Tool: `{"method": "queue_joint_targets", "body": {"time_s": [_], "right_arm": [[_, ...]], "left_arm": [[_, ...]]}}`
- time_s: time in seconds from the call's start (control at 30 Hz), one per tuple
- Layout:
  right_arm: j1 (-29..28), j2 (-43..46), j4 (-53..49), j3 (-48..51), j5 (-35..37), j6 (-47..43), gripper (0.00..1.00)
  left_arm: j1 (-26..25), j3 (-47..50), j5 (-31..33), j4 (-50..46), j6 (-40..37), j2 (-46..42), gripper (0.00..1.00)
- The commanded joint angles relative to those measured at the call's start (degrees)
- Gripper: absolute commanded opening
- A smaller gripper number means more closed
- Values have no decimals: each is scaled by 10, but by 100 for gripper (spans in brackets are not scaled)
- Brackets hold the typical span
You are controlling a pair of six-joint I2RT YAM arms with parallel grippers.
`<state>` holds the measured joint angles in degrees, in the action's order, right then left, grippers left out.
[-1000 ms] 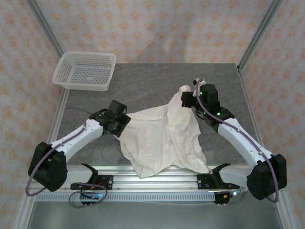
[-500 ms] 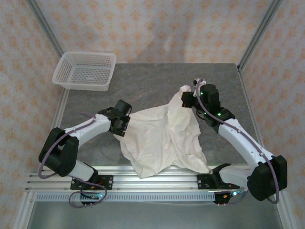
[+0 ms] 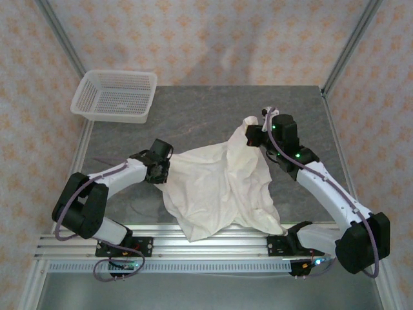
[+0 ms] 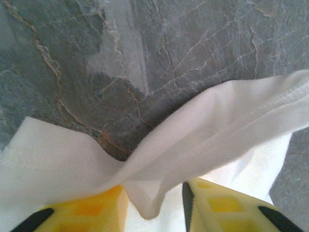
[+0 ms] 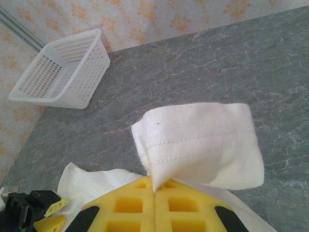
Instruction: Fold the inside-out t-shirt
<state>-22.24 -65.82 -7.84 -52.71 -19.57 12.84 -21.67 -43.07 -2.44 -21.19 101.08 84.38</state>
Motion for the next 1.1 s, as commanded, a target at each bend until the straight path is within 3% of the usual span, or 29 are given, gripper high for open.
{"method": "queue_joint_targets", "body": {"time_s": [0.0,0.17,0.57,0.83,0.97,1.07], "right_arm": [[-3,16,-6,-11,-7,-6,0],[-4,31,-21,-18,-4,-13,0],[-4,103,-33,-69,21,-3,0],[3,117,-105,-286,74,-76,3],[2,109,-82,-326,80,-74,2],[3,101,-74,-336,47,-63,3]], "left_arm": [[13,8,23,6,1,-20,28],[39,8,19,-3,-30,-38,0],[99,-76,65,-84,-190,-234,0],[151,-359,141,-175,-398,-296,0],[152,-480,198,-194,-466,-285,0],[152,-520,192,-197,-495,-277,0]]}}
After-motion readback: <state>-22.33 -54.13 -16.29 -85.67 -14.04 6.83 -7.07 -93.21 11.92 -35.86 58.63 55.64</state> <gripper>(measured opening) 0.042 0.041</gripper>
